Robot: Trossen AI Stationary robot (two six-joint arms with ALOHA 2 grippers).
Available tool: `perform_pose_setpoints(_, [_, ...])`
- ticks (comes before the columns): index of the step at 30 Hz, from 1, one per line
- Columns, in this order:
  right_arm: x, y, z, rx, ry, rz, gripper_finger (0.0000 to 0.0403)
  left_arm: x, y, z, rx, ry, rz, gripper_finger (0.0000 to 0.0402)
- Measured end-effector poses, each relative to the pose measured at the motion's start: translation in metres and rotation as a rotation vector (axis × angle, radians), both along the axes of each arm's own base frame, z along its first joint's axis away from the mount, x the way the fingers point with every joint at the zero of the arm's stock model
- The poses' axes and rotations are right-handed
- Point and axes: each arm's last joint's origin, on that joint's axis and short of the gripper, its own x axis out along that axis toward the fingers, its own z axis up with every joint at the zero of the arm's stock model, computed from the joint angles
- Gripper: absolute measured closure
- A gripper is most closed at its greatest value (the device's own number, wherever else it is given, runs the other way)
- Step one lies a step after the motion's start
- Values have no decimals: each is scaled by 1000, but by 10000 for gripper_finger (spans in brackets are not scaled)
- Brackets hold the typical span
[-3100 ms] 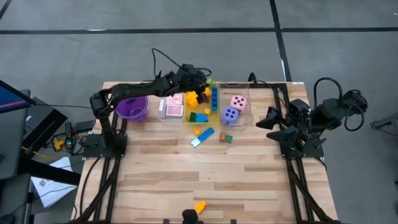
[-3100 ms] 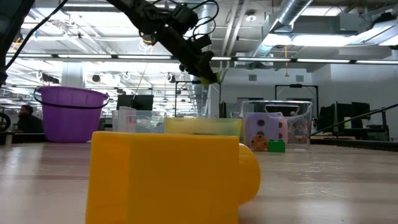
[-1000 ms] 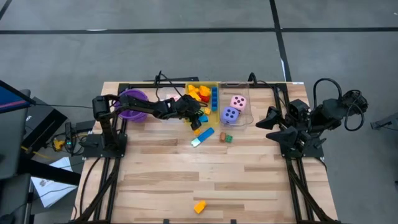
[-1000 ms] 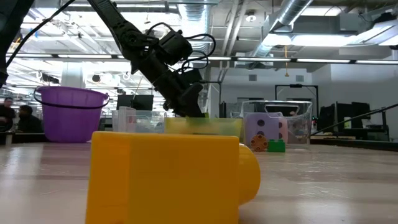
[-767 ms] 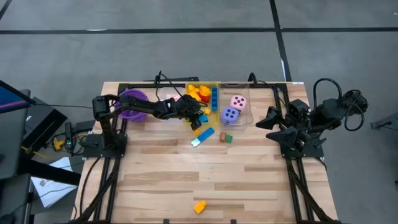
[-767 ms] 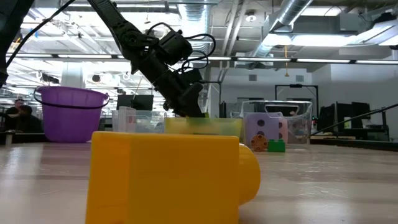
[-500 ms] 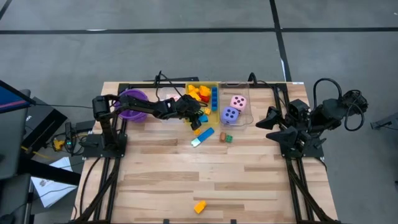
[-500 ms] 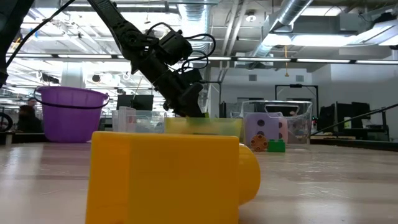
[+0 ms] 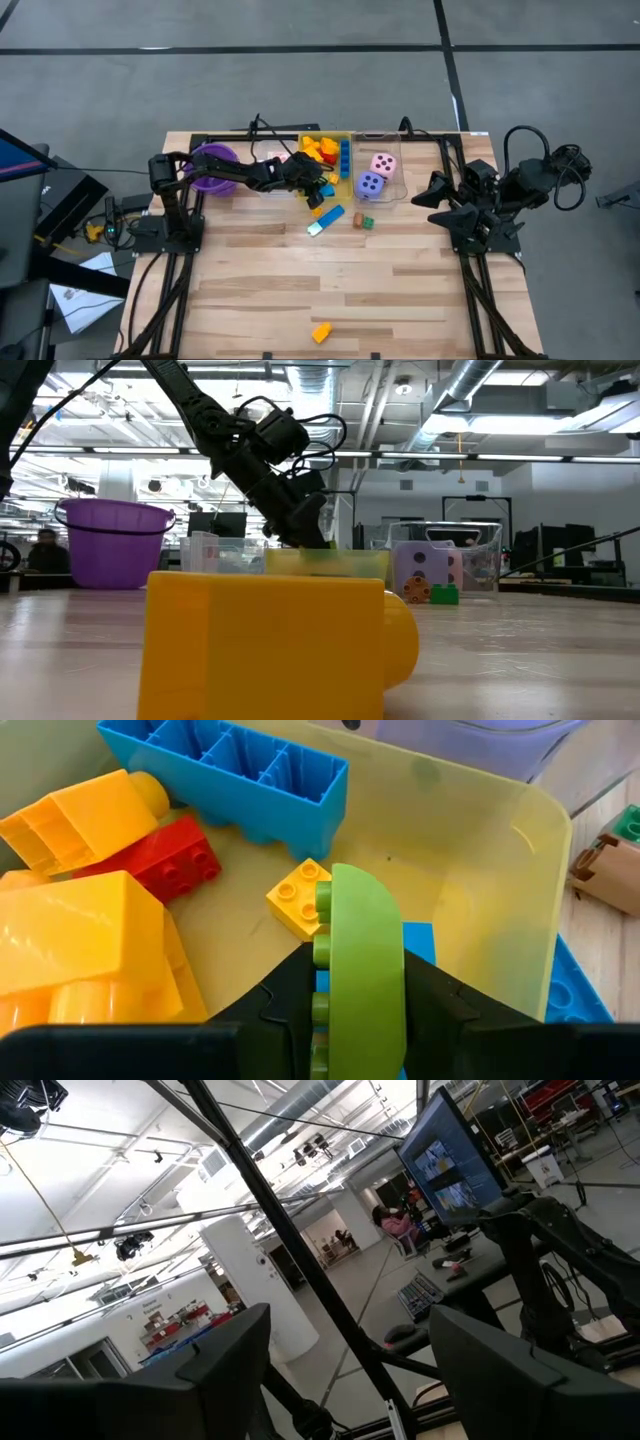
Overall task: Pick & Place Toys
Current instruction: Put the green gamepiece into the yellow bin, then put the yellow gamepiece into the yellow bin
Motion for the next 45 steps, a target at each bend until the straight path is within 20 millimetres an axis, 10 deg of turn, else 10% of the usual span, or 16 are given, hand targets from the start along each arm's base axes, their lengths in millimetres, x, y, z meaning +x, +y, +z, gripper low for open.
perform_pose_setpoints(38, [0, 0, -1, -3, 4, 0, 137, 4, 1, 6, 23, -74, -1, 242])
perform_pose_setpoints(45, [0, 0, -1, -4, 6, 0, 137, 8, -13, 34, 60, -197, -41, 243])
